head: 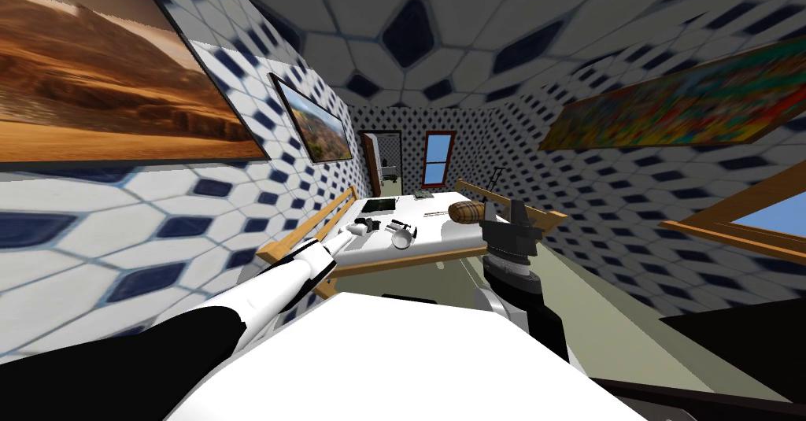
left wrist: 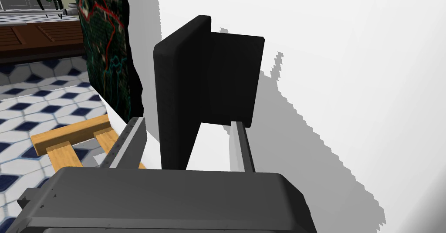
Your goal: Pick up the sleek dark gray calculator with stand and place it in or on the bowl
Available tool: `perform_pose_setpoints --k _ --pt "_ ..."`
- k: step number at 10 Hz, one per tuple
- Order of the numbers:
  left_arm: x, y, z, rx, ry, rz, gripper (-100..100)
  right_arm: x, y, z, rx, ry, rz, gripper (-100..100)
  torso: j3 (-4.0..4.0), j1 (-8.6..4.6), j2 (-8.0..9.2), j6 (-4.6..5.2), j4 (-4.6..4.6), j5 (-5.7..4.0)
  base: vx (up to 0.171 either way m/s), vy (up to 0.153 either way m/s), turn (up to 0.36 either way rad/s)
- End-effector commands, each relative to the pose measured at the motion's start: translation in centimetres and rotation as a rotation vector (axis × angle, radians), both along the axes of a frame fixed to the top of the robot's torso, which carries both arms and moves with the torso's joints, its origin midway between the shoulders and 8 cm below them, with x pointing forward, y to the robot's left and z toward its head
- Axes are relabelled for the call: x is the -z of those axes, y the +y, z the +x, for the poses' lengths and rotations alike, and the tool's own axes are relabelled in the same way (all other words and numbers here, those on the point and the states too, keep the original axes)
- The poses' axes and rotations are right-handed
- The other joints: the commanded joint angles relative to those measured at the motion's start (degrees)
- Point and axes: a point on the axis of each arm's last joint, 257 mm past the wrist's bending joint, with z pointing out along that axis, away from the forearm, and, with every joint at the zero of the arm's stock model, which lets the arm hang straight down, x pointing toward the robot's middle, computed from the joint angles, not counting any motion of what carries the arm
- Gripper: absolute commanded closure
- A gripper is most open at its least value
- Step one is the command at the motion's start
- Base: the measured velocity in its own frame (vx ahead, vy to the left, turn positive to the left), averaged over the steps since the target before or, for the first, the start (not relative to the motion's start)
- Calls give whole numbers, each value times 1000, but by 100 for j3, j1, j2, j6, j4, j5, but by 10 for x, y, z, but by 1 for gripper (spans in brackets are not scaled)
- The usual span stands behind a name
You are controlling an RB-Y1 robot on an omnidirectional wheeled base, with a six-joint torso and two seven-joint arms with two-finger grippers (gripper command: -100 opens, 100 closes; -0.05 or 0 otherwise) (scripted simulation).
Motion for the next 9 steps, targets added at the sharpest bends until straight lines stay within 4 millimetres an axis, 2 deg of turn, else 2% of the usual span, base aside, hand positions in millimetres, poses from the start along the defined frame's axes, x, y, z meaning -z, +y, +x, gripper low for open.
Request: perform_pose_setpoints --k 1,4,5,6,8,9 --pt "0 0 0 0 0 0 100 0 0 0 0 0 0 0 0 0 0 0 0 0 0 0 0" --pt "0 0 0 0 0 0 100 0 0 0 0 0 0 0 0 0 0 0 0 0 0 0 0" --pt "0 0 0 0 0 0 0 0 0 0 0 0 0 0 0 0 0 0 0 0 0 0 0" --pt "0 17 -4 -20 24 20 -100 0 0 0 0 0 0 0 0 0 0 0 0 0 61 -87 -5" --pt "0 17 -4 -20 24 20 -100 0 0 0 0 0 0 0 -14 -39 -25 2 -5 -9 61 -91 10" --pt "0 33 -9 -42 47 39 -100 0 0 0 0 0 0 0 -12 -29 -20 2 -5 -7 93 -101 -8"
